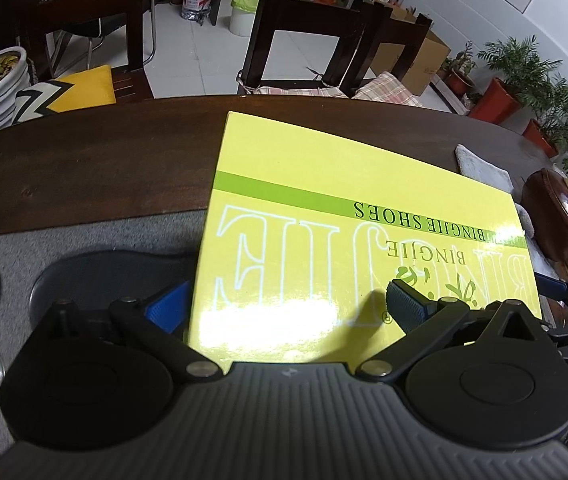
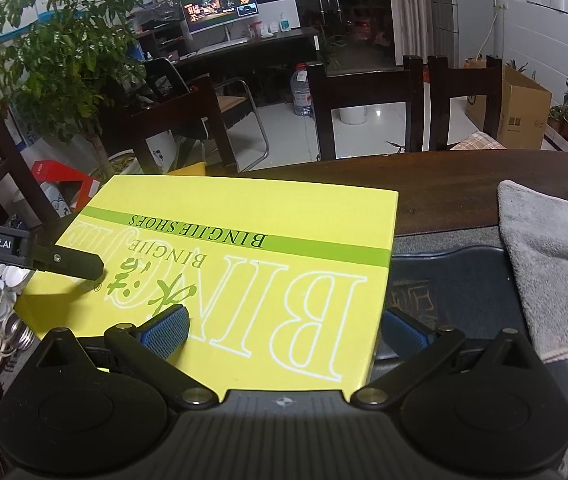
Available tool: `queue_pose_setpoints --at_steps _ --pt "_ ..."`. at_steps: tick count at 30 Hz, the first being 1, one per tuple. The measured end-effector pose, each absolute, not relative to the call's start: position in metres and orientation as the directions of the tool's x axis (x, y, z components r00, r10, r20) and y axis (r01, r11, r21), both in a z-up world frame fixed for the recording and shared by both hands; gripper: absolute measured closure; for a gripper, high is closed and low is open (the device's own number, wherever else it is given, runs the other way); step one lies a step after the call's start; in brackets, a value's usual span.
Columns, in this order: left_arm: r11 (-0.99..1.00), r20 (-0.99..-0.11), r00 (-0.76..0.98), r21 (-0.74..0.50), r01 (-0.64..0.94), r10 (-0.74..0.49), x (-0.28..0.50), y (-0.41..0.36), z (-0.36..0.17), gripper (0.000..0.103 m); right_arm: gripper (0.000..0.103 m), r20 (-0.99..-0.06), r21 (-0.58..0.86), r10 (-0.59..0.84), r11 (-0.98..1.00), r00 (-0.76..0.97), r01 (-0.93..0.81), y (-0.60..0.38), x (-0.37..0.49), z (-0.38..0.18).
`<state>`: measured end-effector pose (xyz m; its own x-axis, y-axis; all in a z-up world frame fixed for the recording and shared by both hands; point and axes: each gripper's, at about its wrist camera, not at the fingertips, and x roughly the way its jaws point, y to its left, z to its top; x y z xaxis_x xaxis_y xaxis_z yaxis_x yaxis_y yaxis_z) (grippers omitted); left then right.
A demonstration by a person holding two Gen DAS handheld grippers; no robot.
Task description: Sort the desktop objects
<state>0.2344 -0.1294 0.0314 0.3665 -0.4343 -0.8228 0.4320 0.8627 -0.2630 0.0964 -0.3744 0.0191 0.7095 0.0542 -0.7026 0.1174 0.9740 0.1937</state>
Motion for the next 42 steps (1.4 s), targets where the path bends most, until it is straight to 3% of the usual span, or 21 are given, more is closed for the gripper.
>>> queue_pose_setpoints --at_steps 42 --pt "0.868 -0.795 0.406 -0.284 0.407 -0.45 0.067 -0.032 0.045 0.001 0.0 -0.681 0.105 0.016 0.992 0.732 0.076 -0.276 -0.06 0.031"
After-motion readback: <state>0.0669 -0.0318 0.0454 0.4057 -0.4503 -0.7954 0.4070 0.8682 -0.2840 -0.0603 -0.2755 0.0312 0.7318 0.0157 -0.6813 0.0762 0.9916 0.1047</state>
